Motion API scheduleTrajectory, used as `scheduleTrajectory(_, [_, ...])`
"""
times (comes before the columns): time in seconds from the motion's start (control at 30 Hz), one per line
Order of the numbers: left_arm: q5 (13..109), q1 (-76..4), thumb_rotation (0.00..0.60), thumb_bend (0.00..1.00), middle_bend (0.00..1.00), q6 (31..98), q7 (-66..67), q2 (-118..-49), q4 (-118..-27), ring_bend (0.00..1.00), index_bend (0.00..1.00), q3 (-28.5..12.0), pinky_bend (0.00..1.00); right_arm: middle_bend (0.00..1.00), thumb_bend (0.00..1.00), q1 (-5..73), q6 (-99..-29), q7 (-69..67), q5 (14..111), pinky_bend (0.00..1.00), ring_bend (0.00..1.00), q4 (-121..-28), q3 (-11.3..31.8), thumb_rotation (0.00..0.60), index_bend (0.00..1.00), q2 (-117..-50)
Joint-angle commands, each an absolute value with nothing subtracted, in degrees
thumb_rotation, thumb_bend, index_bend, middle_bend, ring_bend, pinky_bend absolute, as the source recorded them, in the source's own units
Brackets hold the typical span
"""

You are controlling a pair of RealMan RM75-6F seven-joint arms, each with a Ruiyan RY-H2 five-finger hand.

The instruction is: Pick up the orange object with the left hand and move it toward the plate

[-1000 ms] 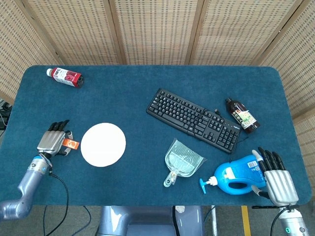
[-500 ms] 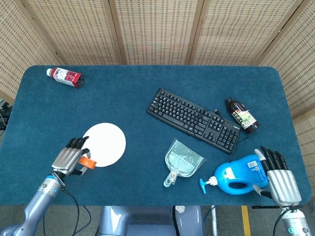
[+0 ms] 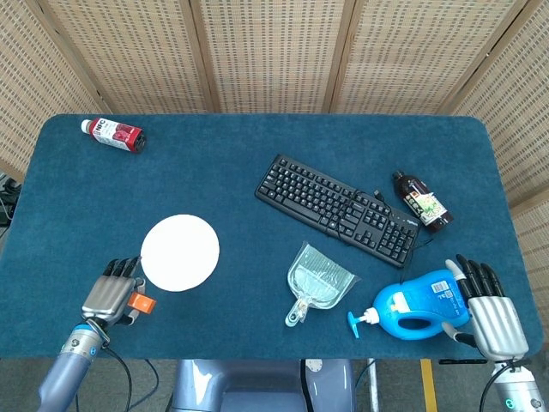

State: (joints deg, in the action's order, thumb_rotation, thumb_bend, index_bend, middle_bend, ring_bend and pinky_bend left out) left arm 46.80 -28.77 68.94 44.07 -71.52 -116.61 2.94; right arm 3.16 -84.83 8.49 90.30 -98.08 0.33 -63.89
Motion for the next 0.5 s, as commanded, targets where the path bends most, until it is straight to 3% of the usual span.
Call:
scheduleTrajectory(0.03, [45.6, -29.1, 0.6, 0.45, 0.0, 69.0, 44.6, -73.0, -115.5, 0.0, 0.67, 3.2, 0.0, 0.0, 0.0, 3.2, -84.7, 8.2, 90.2, 0.04, 0.0, -98.1, 0.4, 0.6, 0.0, -63.8])
scheduleTrajectory(0.5, [42.5, -31.2, 0.6, 0.45, 0.0, 70.3, 47.2, -78.6, -112.4, 0.0, 0.64, 1.8, 0.0, 0.0, 0.0, 3.1, -84.9, 7.5, 90.0, 0.04, 0.0, -98.0, 0.6, 0.6, 0.0, -63.4])
